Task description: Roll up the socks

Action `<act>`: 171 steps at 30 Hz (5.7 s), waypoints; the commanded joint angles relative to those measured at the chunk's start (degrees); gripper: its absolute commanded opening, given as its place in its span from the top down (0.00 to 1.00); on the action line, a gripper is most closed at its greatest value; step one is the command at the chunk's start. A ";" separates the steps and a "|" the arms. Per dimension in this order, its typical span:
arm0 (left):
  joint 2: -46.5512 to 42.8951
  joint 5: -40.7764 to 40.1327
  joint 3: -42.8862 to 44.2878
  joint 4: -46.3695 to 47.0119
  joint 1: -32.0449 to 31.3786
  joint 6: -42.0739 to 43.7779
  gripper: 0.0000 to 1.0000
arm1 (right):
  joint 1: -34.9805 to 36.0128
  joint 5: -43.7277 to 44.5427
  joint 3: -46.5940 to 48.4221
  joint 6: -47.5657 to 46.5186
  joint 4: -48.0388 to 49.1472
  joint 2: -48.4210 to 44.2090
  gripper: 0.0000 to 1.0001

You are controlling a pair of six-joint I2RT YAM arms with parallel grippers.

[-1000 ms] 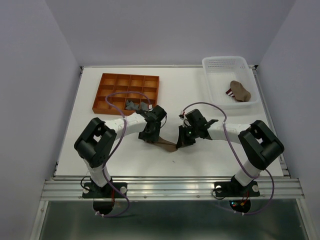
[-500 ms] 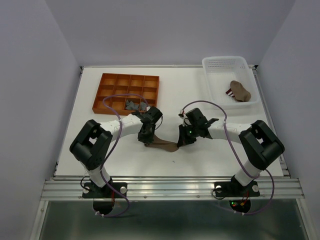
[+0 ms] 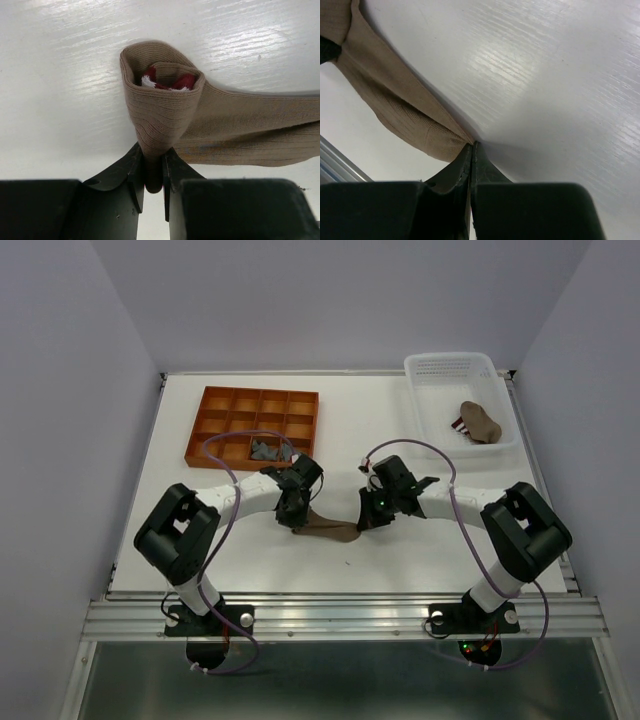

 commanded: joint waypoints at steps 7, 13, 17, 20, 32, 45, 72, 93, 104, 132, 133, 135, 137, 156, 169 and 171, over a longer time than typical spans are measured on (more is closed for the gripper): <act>-1.23 1.05 -0.77 2.50 0.48 -3.73 0.79 | -0.81 11.49 2.60 0.12 -1.19 0.72 0.99; -1.49 0.17 -1.30 5.05 0.39 -8.92 0.78 | -1.87 13.69 3.92 0.56 -1.28 2.04 0.96; -0.96 -2.29 -0.78 4.97 0.39 -13.14 0.78 | -2.40 13.52 4.80 0.47 -1.28 1.43 0.79; -0.52 -3.96 -0.16 4.97 0.30 -15.08 0.79 | -2.40 10.37 5.07 -0.14 -1.28 -0.93 0.67; 0.45 -4.94 1.16 3.47 -0.67 -19.12 0.71 | -2.40 3.15 8.41 -0.32 -0.93 -6.75 0.60; -10.52 -2.12 -1.73 3.47 -0.84 -19.56 0.34 | 0.59 -2.12 8.76 0.65 3.64 -3.68 0.62; -25.13 5.09 -15.36 10.85 28.51 -17.02 0.29 | 25.37 34.95 37.50 -3.40 -7.69 21.64 0.65; -21.79 10.10 -16.42 14.90 28.95 -16.49 0.29 | 28.19 43.40 38.64 -6.91 -10.33 20.50 0.62; -21.70 10.98 -16.59 16.13 28.95 -16.22 0.28 | 28.19 43.58 38.38 -7.00 -10.33 20.32 0.62; -22.06 11.77 -16.77 17.09 28.95 -16.05 0.28 | 28.19 45.16 37.50 -4.54 -12.44 20.85 0.62; -21.97 11.77 -16.77 17.09 28.95 -15.96 0.28 | 28.19 45.33 37.33 -4.02 -12.79 21.28 0.62; -21.97 11.86 -16.77 17.09 28.87 -16.05 0.28 | 28.19 45.51 36.80 -3.66 -12.88 21.64 0.62; -21.88 12.03 -16.68 17.10 28.95 -16.14 0.28 | 28.19 46.04 36.36 -3.31 -13.14 22.34 0.62; -21.79 13.17 -16.07 17.36 28.87 -16.75 0.28 | 28.19 49.39 35.47 -4.01 -13.85 24.11 0.71; -21.53 14.23 -16.33 18.32 28.87 -16.66 0.28 | 28.19 50.52 35.13 -6.47 -12.44 17.25 0.68; -21.35 14.23 -16.33 18.32 28.87 -16.66 0.28 | 28.19 50.70 34.34 -6.65 -12.70 17.51 0.67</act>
